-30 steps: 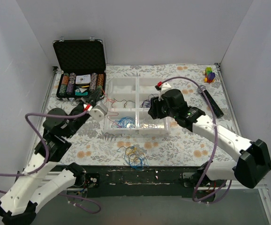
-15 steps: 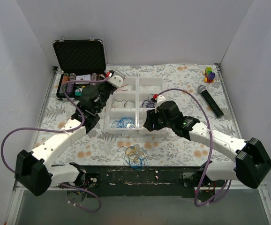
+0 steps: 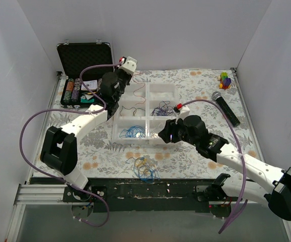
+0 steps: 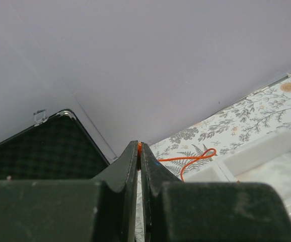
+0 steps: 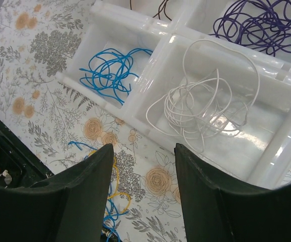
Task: Untangle the cables
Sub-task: Place the cable in the bin.
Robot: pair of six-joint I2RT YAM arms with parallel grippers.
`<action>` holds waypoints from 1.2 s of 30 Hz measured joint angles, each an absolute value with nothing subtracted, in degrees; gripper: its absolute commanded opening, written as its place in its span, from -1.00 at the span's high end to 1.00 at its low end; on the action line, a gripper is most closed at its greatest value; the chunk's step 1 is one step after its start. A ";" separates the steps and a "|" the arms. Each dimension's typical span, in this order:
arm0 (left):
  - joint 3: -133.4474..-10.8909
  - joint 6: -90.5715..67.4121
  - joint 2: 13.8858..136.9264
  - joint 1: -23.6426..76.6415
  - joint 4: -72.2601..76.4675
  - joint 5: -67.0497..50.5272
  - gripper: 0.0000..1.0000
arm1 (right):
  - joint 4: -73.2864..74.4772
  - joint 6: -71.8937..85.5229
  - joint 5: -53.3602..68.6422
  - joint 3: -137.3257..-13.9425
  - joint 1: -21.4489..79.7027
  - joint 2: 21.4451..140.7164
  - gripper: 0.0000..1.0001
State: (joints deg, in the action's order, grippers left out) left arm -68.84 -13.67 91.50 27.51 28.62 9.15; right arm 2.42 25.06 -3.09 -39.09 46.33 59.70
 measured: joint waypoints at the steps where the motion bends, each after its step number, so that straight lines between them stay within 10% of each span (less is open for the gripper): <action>1: -69.25 -14.28 92.38 27.24 28.64 8.60 1.00 | 2.37 25.36 -3.25 -38.72 46.33 58.74 -0.19; 36: -70.48 -13.58 101.43 23.33 32.73 3.20 0.87 | 5.58 27.03 -7.16 -34.28 46.33 51.68 -0.15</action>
State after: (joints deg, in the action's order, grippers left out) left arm -70.48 -13.58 101.43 23.33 32.73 3.20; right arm 5.58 27.03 -7.16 -34.28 46.33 51.68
